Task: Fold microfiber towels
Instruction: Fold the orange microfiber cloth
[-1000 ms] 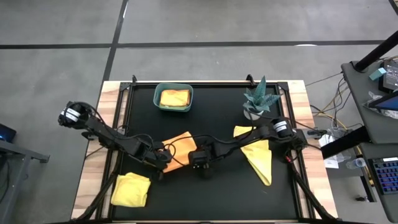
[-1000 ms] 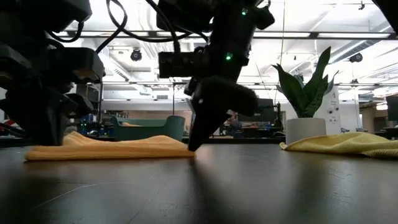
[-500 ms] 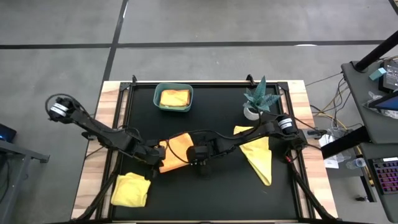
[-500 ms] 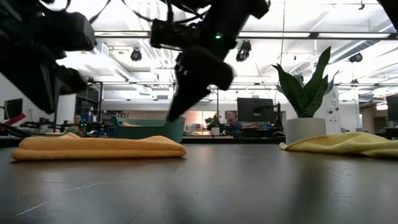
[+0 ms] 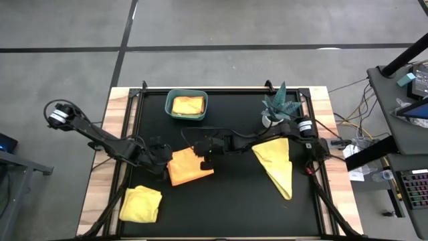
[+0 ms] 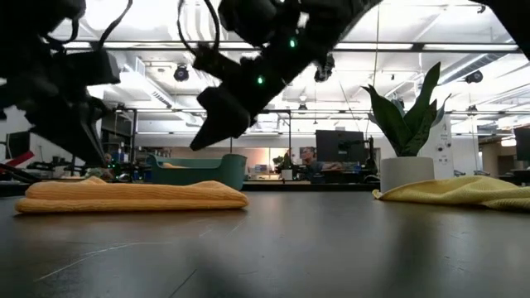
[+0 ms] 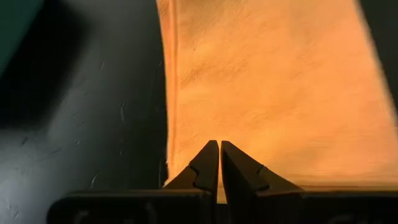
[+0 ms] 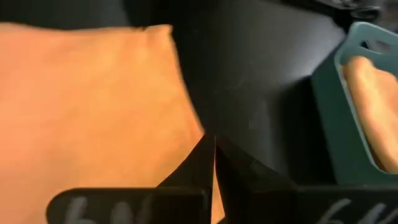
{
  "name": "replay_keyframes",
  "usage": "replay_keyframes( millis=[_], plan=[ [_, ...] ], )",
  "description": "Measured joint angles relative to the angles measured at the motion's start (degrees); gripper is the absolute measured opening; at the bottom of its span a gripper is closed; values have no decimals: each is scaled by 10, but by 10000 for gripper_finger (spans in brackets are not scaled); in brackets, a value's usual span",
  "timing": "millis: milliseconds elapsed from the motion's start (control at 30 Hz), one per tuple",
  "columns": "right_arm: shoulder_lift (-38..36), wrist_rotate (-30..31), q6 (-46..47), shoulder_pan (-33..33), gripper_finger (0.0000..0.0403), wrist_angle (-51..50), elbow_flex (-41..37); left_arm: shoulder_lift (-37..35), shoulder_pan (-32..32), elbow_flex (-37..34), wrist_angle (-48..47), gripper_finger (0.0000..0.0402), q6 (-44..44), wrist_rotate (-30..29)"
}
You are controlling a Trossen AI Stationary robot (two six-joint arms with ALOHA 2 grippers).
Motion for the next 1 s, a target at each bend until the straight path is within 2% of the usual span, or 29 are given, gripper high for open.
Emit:
replay_keyframes(
  millis=[133, 367, 667, 1000],
  plan=[
    [0, -6, 16, -17, 8, 93, -51, 25, 0, -10, 22, 4, 0, -12],
    [0, -64, 64, -33, 9, 242, -137, 71, 0, -12, 21, 4, -39, -9],
    [1, -64, 82, -33, 8, 294, -195, 112, 0, -12, 22, 4, -59, 7],
    [1, -64, 83, -34, 8, 341, -216, 101, 0, -12, 17, 4, -60, 16]
  ],
)
